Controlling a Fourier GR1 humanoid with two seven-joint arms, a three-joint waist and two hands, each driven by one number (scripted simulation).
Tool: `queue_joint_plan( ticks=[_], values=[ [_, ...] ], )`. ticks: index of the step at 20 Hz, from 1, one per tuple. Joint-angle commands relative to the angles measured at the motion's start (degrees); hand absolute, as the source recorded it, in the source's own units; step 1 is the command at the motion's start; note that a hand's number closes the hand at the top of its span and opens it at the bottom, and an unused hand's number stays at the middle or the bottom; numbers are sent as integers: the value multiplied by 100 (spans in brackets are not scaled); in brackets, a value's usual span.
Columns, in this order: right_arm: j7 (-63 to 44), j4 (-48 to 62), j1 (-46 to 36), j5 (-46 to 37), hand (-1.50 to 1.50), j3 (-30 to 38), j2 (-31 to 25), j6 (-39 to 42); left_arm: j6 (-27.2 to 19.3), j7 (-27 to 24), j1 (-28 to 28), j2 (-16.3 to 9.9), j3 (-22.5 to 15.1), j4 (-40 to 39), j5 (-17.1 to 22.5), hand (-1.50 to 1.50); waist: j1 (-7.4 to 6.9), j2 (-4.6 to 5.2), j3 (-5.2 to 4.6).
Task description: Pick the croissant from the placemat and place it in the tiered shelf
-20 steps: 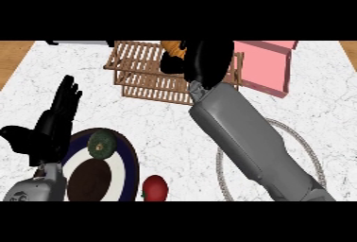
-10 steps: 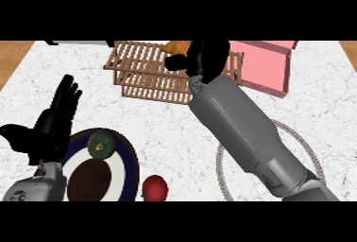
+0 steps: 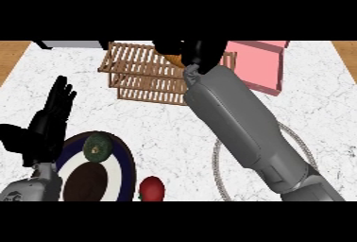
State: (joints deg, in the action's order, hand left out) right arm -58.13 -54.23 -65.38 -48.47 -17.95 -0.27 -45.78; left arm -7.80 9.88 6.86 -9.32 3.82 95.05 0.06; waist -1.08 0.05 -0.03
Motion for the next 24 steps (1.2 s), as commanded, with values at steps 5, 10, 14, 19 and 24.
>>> queue_joint_plan(
  ticks=[5, 10, 14, 19, 24],
  values=[
    [-1534, -1022, 91, -1175, -150, 611, -36, 60, -48, -211, -270, 6, 148, -129, -28, 0, 296, -88, -4],
    [-1416, -2784, 1486, -1161, -150, 724, -301, 693, -202, 266, -181, -18, 169, 260, -55, 0, 456, -133, 10],
    [-1361, -4333, 2518, -1059, -150, 646, -618, 1468, -242, 109, -545, 117, 54, 437, -139, 0, 411, -121, 8],
    [-1555, -6189, 3590, -976, -150, 438, -725, 2096, 7, 234, -212, -121, 219, 376, 71, 0, 392, -94, 4],
    [-1728, -7563, 4249, -886, -150, 643, -977, 2689, -85, 108, -384, 106, 16, 328, -89, 0, 237, -45, 1]
  ],
)
